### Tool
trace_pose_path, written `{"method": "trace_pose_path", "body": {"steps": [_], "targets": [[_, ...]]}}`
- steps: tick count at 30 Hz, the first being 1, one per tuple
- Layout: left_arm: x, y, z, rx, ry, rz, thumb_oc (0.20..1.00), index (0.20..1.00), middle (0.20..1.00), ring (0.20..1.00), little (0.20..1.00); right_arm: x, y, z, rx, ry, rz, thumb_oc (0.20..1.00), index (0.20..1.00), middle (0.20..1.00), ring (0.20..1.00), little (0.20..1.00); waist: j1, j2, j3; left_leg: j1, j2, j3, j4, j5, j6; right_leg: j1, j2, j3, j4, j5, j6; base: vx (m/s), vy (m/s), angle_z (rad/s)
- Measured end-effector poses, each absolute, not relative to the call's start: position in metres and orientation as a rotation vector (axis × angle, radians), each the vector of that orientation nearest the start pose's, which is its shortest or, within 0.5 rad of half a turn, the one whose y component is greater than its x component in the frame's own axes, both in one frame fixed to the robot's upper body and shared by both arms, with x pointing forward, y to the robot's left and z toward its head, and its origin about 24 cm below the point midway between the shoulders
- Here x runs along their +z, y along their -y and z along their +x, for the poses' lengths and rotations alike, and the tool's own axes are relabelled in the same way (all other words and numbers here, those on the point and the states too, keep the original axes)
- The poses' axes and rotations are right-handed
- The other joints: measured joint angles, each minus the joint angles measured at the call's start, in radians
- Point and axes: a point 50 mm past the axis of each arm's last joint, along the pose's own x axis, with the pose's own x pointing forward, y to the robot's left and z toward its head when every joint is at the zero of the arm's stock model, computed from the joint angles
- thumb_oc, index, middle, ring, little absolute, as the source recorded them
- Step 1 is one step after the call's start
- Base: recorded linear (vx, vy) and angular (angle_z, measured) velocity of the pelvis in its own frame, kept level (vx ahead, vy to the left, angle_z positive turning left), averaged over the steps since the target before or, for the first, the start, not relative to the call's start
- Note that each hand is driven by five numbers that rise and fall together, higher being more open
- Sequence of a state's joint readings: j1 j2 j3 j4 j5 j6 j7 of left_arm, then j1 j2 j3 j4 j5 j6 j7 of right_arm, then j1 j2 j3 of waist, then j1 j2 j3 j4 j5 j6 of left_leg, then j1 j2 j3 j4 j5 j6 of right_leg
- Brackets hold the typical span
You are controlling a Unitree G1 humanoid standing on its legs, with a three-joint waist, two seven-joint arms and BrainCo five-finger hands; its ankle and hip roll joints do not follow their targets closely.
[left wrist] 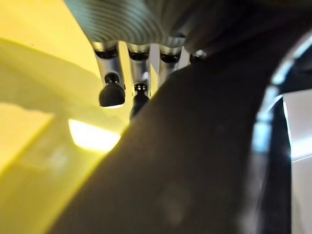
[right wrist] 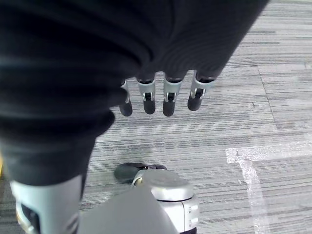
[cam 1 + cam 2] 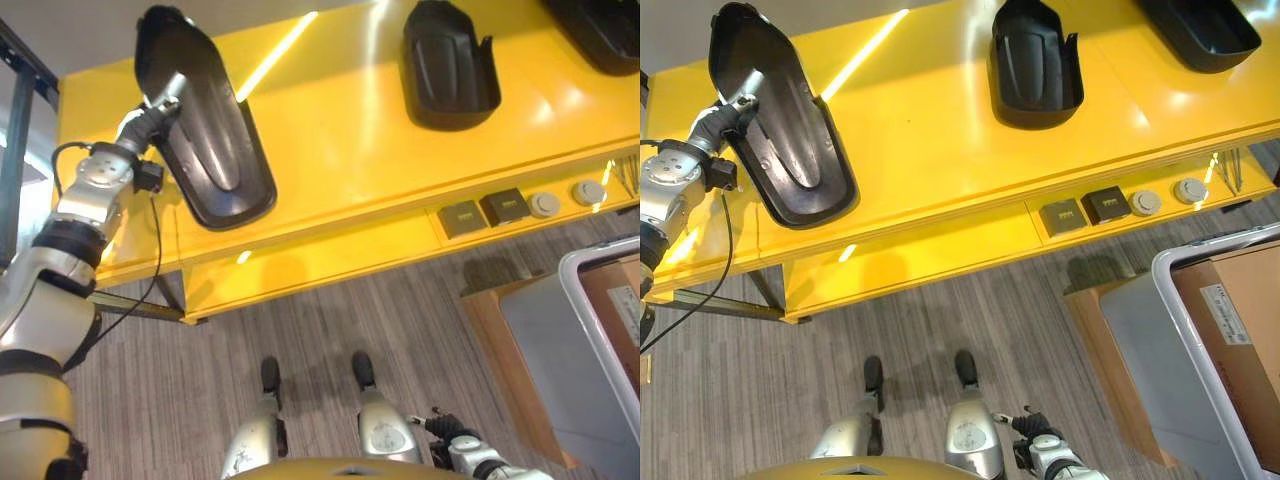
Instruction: Move parts from the plastic box to the shelf.
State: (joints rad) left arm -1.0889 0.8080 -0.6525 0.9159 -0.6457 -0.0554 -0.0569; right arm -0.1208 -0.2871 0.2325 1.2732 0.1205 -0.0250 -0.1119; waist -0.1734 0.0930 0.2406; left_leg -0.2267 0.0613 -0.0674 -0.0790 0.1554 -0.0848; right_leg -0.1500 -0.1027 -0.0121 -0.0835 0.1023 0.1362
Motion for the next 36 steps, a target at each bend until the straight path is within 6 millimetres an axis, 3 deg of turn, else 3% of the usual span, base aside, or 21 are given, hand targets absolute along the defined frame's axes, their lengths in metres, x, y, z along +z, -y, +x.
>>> {"method": "trace_pose_path", "body": {"steps": [2,3,8,17,22,26,30,31,33,35,36], "targets": [[0.216,-0.265,0.397,0.021,0.065,0.444,0.200,0.200,0.200,0.200,0.200,-0.147,0.249,0.131,-0.143,-1.122,-0.366,1.000,1.000,1.000,1.000,1.000,0.002,-0.005,0.003,0.000,0.000,0.001,0.000,0.000,0.000,0.000,0.001,0.000,0.000,0.000,0.000,-0.02,-0.015,0.00],[0.216,-0.267,0.397,0.028,0.055,0.479,1.000,1.000,1.000,1.000,1.000,-0.147,0.249,0.132,-0.146,-1.117,-0.360,1.000,1.000,1.000,1.000,1.000,0.006,-0.010,0.006,-0.001,0.000,0.002,0.000,-0.001,0.000,-0.002,0.000,0.001,0.000,0.000,0.000,0.00,0.000,0.00],[0.213,-0.273,0.397,0.063,0.027,0.559,1.000,1.000,1.000,1.000,1.000,-0.146,0.247,0.135,-0.158,-1.108,-0.334,1.000,1.000,1.000,1.000,1.000,0.008,-0.018,0.013,-0.018,-0.001,0.007,0.000,-0.001,-0.001,-0.021,-0.001,0.004,0.000,0.000,0.000,-0.04,-0.003,-0.02],[0.246,-0.271,0.401,0.124,0.114,0.604,1.000,1.000,1.000,1.000,1.000,-0.146,0.237,0.141,-0.157,-1.063,-0.277,1.000,1.000,1.000,1.000,1.000,-0.001,-0.040,0.027,-0.052,-0.002,0.021,0.000,0.001,0.002,-0.064,-0.003,0.020,0.000,0.009,0.003,-0.02,-0.001,-0.04],[0.268,-0.273,0.401,0.190,0.184,0.587,1.000,1.000,1.000,1.000,1.000,-0.141,0.227,0.156,-0.148,-0.977,-0.228,1.000,1.000,1.000,1.000,1.000,-0.009,-0.061,0.039,-0.071,-0.001,0.035,0.000,0.001,0.001,-0.090,-0.003,0.033,0.000,0.014,0.005,0.00,0.002,-0.07],[0.270,-0.274,0.401,0.220,0.200,0.567,1.000,1.000,1.000,1.000,1.000,-0.141,0.224,0.158,-0.153,-0.976,-0.211,1.000,1.000,1.000,1.000,1.000,-0.014,-0.065,0.041,-0.068,-0.001,0.040,0.000,0.001,0.002,-0.089,-0.004,0.037,0.001,0.018,0.006,0.03,-0.013,-0.02],[0.266,-0.268,0.402,0.224,0.216,0.515,1.000,1.000,1.000,1.000,1.000,-0.141,0.225,0.158,-0.156,-0.980,-0.214,1.000,1.000,1.000,1.000,1.000,-0.005,-0.066,0.042,-0.029,0.001,0.038,0.000,0.001,0.002,-0.047,-0.003,0.029,0.000,0.015,0.007,0.06,-0.018,0.04],[0.276,-0.255,0.401,0.192,0.275,0.506,1.000,1.000,1.000,1.000,1.000,-0.141,0.226,0.157,-0.159,-0.991,-0.216,1.000,1.000,1.000,1.000,1.000,0.008,-0.066,0.042,-0.004,0.003,0.035,0.000,-0.004,-0.001,-0.019,-0.002,0.024,0.000,0.011,0.006,0.09,-0.038,0.07],[0.284,-0.244,0.390,0.146,0.393,0.464,1.000,1.000,1.000,1.000,1.000,-0.141,0.226,0.159,-0.159,-0.986,-0.216,1.000,1.000,1.000,1.000,1.000,0.018,-0.066,0.041,0.025,0.003,0.032,0.000,-0.012,-0.008,0.013,-0.001,0.020,0.000,0.006,0.005,0.09,-0.031,0.06],[0.278,-0.238,0.376,0.115,0.476,0.417,1.000,1.000,1.000,1.000,1.000,-0.140,0.227,0.160,-0.168,-0.983,-0.207,1.000,1.000,1.000,1.000,1.000,0.023,-0.067,0.039,0.061,0.003,0.024,-0.001,-0.025,-0.014,0.054,-0.001,0.010,0.000,-0.001,0.000,0.10,-0.033,0.12],[0.271,-0.237,0.356,0.107,0.545,0.396,1.000,1.000,1.000,1.000,1.000,-0.139,0.226,0.162,-0.173,-0.979,-0.200,1.000,1.000,1.000,1.000,1.000,0.030,-0.067,0.036,0.086,0.004,0.014,-0.006,-0.035,-0.012,0.084,0.000,-0.001,0.000,-0.009,-0.003,0.07,-0.023,0.18]]}}
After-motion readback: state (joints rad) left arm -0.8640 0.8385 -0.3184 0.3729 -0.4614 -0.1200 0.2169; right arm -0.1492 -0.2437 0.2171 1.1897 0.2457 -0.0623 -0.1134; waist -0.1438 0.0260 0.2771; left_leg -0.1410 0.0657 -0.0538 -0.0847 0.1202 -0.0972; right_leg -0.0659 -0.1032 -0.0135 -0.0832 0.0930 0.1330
